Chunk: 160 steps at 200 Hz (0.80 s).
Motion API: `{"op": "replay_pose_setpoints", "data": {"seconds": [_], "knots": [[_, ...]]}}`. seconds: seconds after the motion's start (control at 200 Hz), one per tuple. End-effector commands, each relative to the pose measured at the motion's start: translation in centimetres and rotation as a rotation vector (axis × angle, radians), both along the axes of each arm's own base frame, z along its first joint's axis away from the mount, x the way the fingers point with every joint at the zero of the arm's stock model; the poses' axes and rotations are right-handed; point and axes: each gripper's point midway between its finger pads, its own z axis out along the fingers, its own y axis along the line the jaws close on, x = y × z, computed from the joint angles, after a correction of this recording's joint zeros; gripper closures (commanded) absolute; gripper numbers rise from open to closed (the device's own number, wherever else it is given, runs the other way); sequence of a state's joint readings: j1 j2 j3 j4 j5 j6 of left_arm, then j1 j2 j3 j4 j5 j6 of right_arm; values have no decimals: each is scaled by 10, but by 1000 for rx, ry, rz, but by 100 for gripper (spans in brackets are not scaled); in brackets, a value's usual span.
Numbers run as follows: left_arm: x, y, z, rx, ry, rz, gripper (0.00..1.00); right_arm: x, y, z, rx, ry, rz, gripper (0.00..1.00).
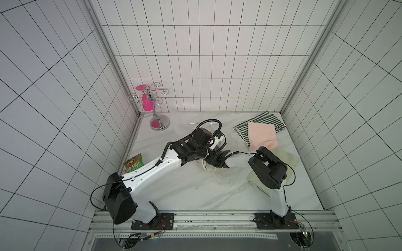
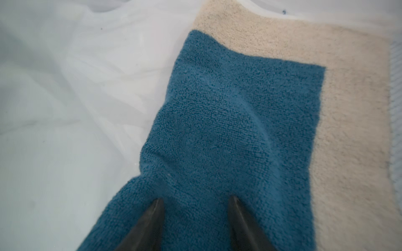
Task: Place the folded towel into the vacuum bag
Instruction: Place the towel in the vacuum bag.
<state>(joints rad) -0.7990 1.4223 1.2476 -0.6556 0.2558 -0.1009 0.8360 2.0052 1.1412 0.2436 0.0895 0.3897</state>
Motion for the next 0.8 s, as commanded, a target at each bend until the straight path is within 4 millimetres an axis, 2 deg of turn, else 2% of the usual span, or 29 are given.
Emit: {"op": "replay_pose_setpoints", "data": {"seconds": [0.0, 0.1, 0.195, 0.29, 0.345, 0.395, 0.46, 0.54, 0.645, 0.73, 0.795], "knots": [[-9, 3, 3, -51, 22, -9, 100, -29, -19, -7, -53, 110, -2, 37], [-21, -4, 1, -93, 64, -40, 100, -30, -29, 4, -47, 112, -20, 24], [-31, -7, -6, -93, 77, -64, 100, -24, -28, 20, -13, 32, -16, 22], [-33, -5, -8, -86, 81, -62, 100, -16, -30, 25, 3, -39, -40, 21], [-25, 0, -7, -64, 56, -17, 100, -12, -38, 18, -50, -53, -96, 20], [-7, 12, -6, -32, 21, 93, 100, -10, -52, 5, -113, -9, -178, 20], [17, 28, 1, -39, -2, 207, 100, -17, -64, -1, -87, 7, -238, 21], [34, 36, 17, -97, -16, 250, 100, -31, -59, -1, -7, -62, -225, 20], [26, 13, 38, -194, -16, 124, 100, -38, -55, -29, -83, -4, -193, 20], [13, 1, 39, -210, 45, 41, 98, -36, -53, -38, -85, -7, -184, 20], [7, 2, 37, -194, 65, 15, 94, -33, -55, -41, -115, -8, -181, 20]]}}
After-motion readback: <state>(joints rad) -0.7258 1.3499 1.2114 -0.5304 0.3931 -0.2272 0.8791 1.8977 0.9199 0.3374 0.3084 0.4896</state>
